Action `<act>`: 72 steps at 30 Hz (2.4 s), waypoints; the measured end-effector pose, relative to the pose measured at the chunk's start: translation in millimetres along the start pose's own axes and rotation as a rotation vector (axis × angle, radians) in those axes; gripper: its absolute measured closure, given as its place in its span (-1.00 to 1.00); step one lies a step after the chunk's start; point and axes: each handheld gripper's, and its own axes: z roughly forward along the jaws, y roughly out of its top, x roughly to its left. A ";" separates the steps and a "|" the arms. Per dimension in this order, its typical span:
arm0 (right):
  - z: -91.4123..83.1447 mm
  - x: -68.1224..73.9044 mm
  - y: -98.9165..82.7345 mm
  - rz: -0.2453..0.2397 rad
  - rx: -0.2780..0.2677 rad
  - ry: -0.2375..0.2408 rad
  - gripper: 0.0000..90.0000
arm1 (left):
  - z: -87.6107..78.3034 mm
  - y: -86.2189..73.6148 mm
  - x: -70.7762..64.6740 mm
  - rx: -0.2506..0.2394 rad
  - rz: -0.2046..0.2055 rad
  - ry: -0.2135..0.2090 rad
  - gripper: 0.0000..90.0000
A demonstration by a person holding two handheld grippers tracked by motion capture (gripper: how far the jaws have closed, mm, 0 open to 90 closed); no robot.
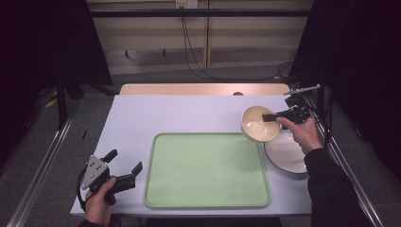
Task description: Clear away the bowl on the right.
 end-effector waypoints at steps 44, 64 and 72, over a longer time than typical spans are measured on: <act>66.0 2.4 -14.5 0.046 0.174 -0.029 0.86 | 0.0 0.0 0.2 0.000 0.001 -0.003 -0.99; 78.5 2.9 -21.9 0.050 0.209 -0.050 0.87 | 0.2 -0.1 0.1 0.001 -0.001 -0.004 -0.99; 78.8 3.9 -23.8 0.028 0.190 -0.055 0.87 | 0.2 -0.1 0.2 0.005 0.003 -0.005 -0.99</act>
